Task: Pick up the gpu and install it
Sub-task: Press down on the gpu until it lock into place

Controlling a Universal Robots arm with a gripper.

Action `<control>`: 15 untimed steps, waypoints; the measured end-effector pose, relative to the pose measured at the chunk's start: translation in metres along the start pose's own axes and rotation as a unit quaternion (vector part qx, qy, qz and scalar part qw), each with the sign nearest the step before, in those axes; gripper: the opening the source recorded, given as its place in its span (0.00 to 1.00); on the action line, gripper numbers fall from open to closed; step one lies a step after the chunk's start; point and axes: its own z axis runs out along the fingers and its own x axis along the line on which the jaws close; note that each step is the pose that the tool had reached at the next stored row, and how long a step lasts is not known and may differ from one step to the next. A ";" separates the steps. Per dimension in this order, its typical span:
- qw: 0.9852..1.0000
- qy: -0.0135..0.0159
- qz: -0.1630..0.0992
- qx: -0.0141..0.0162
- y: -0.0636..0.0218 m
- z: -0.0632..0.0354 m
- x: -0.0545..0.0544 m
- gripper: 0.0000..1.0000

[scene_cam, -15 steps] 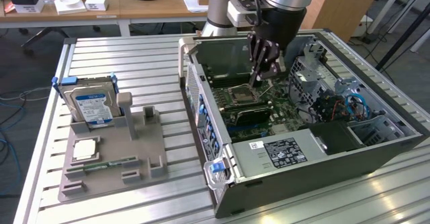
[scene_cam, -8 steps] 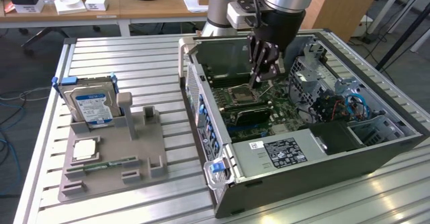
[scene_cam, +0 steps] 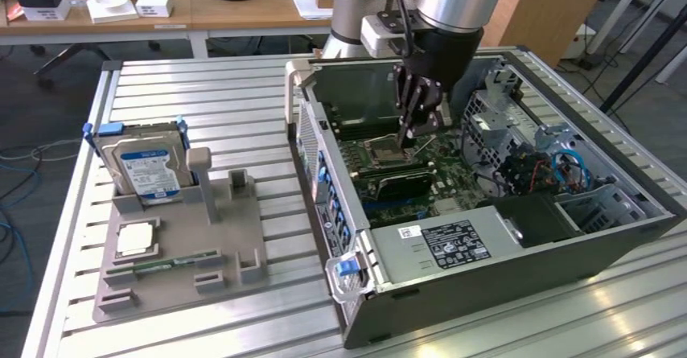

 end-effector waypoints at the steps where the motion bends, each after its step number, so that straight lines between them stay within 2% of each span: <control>1: 1.000 0.000 0.000 0.000 0.0000 0.0000 0.000 0.10; 6: 1.000 0.000 0.000 -0.001 -0.0093 -0.0001 0.000 0.10; 15: 1.000 0.000 0.000 -0.001 -0.0101 0.0036 0.000 0.10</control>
